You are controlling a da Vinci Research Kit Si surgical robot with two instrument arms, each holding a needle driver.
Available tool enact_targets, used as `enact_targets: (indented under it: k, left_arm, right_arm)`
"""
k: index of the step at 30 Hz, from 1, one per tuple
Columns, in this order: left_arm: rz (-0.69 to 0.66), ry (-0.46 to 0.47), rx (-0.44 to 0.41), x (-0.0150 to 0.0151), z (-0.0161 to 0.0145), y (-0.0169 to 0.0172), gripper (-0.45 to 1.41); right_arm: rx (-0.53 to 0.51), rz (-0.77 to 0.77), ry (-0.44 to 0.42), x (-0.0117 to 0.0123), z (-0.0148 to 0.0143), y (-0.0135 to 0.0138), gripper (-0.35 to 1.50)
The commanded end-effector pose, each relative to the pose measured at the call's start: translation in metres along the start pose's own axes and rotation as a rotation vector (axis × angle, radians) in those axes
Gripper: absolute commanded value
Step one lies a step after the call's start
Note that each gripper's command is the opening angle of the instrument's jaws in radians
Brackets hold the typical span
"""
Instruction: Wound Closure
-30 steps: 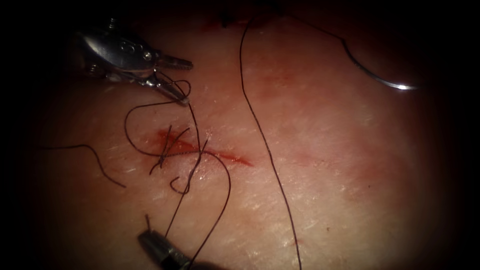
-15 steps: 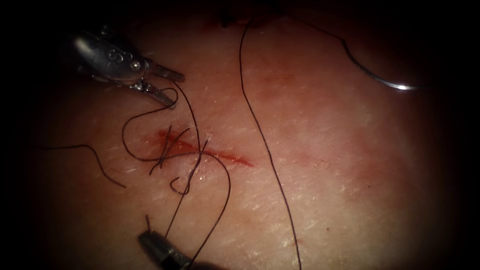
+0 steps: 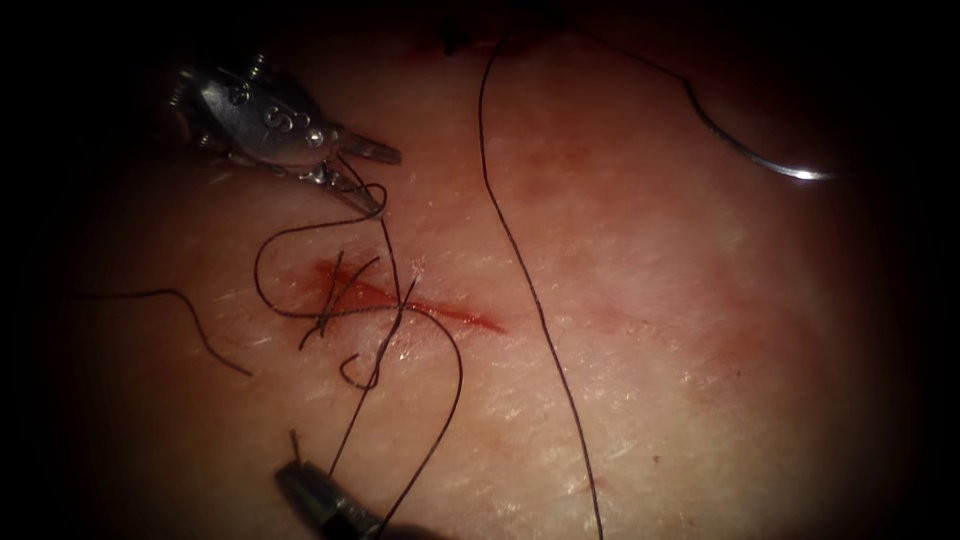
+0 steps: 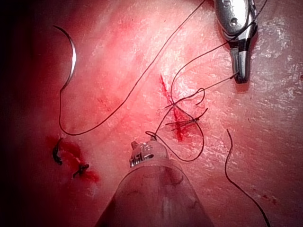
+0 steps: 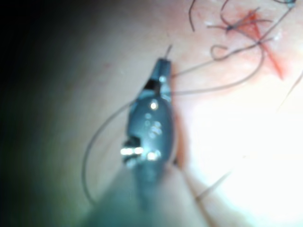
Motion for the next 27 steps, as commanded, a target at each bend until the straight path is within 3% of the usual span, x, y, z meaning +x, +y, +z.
enact_targets:
  k: [1, 11, 21, 23, 24, 25, 27]
  left_arm:
    - [0.0, 0.0, -0.009, 0.0007, 0.0009, 0.0012, 0.34]
    - [0.011, -0.007, -0.047, 0.0002, 0.0004, 0.0022, 0.35]
    - [0.016, -0.007, -0.043, -0.0002, 0.0028, 0.0024, 0.34]
    - [0.017, -0.006, -0.044, -0.0002, 0.0028, 0.0023, 0.19]
    - [0.017, -0.006, -0.049, -0.0002, 0.0027, 0.0022, -0.25]
    - [0.018, -0.004, -0.053, -0.0002, 0.0026, 0.0021, -0.45]
    - [0.016, -0.001, -0.061, 0.0, 0.0021, 0.0018, -0.45]
  right_arm:
    - [0.004, 0.007, -0.003, -0.001, 0.0001, -0.0015, -0.35]
    - [0.005, 0.007, 0.0, -0.0009, 0.0, -0.0015, -0.35]
    - [0.006, 0.007, 0.003, -0.0009, 0.0, -0.0015, -0.35]
    - [0.006, 0.007, 0.003, -0.0009, 0.0, -0.0015, -0.35]
    - [0.006, 0.007, 0.002, -0.0009, 0.0, -0.0015, -0.35]
    - [0.006, 0.007, 0.002, -0.0009, -0.0001, -0.0015, -0.35]
    - [0.006, 0.007, 0.002, -0.0009, -0.0001, -0.0015, -0.35]
